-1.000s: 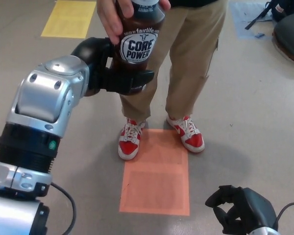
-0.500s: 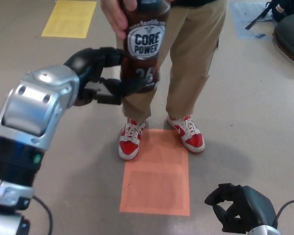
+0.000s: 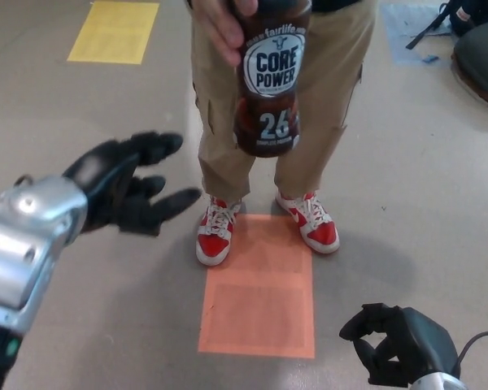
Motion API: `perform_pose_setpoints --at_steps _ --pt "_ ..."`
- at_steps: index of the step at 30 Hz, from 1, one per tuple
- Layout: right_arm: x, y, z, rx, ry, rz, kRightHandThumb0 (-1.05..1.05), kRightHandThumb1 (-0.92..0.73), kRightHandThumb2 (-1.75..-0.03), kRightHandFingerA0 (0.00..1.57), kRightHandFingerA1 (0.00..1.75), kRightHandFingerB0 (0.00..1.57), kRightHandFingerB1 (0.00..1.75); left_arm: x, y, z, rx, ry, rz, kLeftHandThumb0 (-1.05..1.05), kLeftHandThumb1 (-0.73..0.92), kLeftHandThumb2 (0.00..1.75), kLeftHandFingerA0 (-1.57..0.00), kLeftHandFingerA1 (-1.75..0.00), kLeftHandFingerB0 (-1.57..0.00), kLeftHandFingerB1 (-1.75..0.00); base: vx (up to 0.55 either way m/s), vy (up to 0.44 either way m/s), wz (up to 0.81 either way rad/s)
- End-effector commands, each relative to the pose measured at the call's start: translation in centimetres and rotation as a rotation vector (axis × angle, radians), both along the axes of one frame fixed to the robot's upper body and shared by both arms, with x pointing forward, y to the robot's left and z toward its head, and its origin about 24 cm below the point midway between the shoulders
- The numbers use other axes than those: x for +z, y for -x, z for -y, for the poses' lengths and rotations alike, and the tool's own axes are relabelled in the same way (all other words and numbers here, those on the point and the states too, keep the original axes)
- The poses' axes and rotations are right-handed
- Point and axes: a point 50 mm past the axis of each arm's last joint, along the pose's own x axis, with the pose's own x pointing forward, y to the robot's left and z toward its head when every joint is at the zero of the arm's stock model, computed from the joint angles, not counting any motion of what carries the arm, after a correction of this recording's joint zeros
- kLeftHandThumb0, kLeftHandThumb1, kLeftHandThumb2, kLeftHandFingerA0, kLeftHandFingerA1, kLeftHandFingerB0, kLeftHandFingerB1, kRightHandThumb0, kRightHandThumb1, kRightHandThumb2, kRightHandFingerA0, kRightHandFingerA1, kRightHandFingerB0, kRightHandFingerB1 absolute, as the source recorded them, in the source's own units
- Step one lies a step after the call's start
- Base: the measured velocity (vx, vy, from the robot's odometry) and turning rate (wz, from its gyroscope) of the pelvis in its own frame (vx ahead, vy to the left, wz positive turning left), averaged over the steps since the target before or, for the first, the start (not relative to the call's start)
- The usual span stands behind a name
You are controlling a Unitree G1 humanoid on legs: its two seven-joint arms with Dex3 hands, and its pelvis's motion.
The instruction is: The robot recieved a bottle of protein shake from a person using its left hand and then shake the protein up and down 2 two times and hand it back to the person
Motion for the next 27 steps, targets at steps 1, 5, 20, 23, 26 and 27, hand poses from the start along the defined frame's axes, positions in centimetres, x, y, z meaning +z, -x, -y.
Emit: perform_pose_setpoints --at_steps 1,5,20,23,26,27 --pt "0.8 -0.9 0.4 -0.008 0.012 0.039 -0.41 -0.63 -0.97 0.88 0.86 0.92 0.64 -2.2 2.0 -3.7 0.027 -0.262 0.241 -0.82 0.51 0.82 -0.1 -0.39 -0.06 -0.24 0.0 0.0 0.0" --pt "1.6 -1.8 0.5 -0.034 -0.001 0.058 -0.4 -0.64 -0.97 0.9 0.87 0.94 0.63 -4.5 2.7 -4.8 0.03 -0.385 0.285 -0.36 0.24 0.88 0.0 -0.46 0.0 -0.47 0.0 0.0 0.0" --pt "2.1 -2.6 0.6 -0.048 -0.008 0.056 -0.39 -0.61 -0.96 0.88 0.78 0.94 0.63 -13.3 6.4 -7.2 0.112 -0.575 0.199 -0.68 0.46 0.76 -0.38 -0.45 -0.1 -0.35 0.0 0.0 0.0" --pt "2.0 -2.5 0.6 -0.045 -0.011 0.052 -0.39 -0.62 -0.97 0.87 0.76 0.93 0.62 -13.9 6.6 -7.1 0.101 -0.59 0.191 -0.62 0.56 0.58 -0.47 -0.36 -0.18 -0.28 0.0 0.0 0.0" --pt "2.1 -2.6 0.6 -0.043 -0.008 0.051 -0.39 -0.62 -0.99 0.88 0.79 0.93 0.62 -14.2 6.6 -7.1 0.092 -0.611 0.2 -0.63 0.54 0.58 -0.47 -0.36 -0.18 -0.28 0.0 0.0 0.0" --pt "2.1 -2.6 0.6 -0.041 -0.007 0.049 -0.39 -0.62 -0.99 0.89 0.77 0.93 0.61 -14.3 6.6 -7.0 0.085 -0.626 0.203 -0.64 0.57 0.59 -0.46 -0.36 -0.16 -0.28 0.0 0.0 0.0"
